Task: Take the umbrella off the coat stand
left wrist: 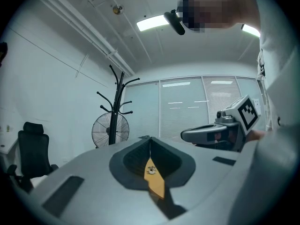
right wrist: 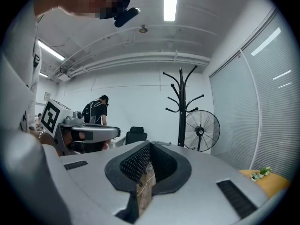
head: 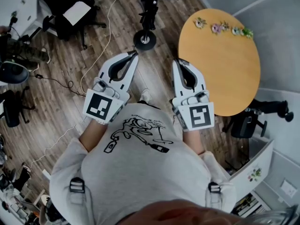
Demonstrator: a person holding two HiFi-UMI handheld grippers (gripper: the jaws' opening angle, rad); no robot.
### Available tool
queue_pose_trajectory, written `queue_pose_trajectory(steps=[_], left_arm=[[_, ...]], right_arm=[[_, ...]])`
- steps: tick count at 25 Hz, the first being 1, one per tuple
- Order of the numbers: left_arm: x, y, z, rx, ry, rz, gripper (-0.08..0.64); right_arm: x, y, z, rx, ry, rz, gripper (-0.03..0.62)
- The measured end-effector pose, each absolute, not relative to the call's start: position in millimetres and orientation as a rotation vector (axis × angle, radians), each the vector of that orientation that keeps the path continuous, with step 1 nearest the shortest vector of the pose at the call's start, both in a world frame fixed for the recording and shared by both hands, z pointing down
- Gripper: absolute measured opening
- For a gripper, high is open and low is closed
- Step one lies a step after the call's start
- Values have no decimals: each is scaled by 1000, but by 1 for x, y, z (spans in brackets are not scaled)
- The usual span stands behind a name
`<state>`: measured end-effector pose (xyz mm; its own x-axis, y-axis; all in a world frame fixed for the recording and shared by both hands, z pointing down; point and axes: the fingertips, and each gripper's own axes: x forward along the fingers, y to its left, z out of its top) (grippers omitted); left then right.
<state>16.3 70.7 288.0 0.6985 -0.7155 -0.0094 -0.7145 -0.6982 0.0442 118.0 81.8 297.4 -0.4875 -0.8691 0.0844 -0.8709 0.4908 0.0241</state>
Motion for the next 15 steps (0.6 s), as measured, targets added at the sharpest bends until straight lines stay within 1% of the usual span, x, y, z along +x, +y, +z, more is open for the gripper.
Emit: queue_pose_trajectory(steps=[9, 15], left_arm=[[49, 60, 290, 2859, -1202, -60, 9], [51, 60, 301, 2822, -1220, -12, 9]], right_arm=[[149, 68, 299, 1545, -2639, 29, 15], [155, 66, 304, 1540, -2639, 33, 15]])
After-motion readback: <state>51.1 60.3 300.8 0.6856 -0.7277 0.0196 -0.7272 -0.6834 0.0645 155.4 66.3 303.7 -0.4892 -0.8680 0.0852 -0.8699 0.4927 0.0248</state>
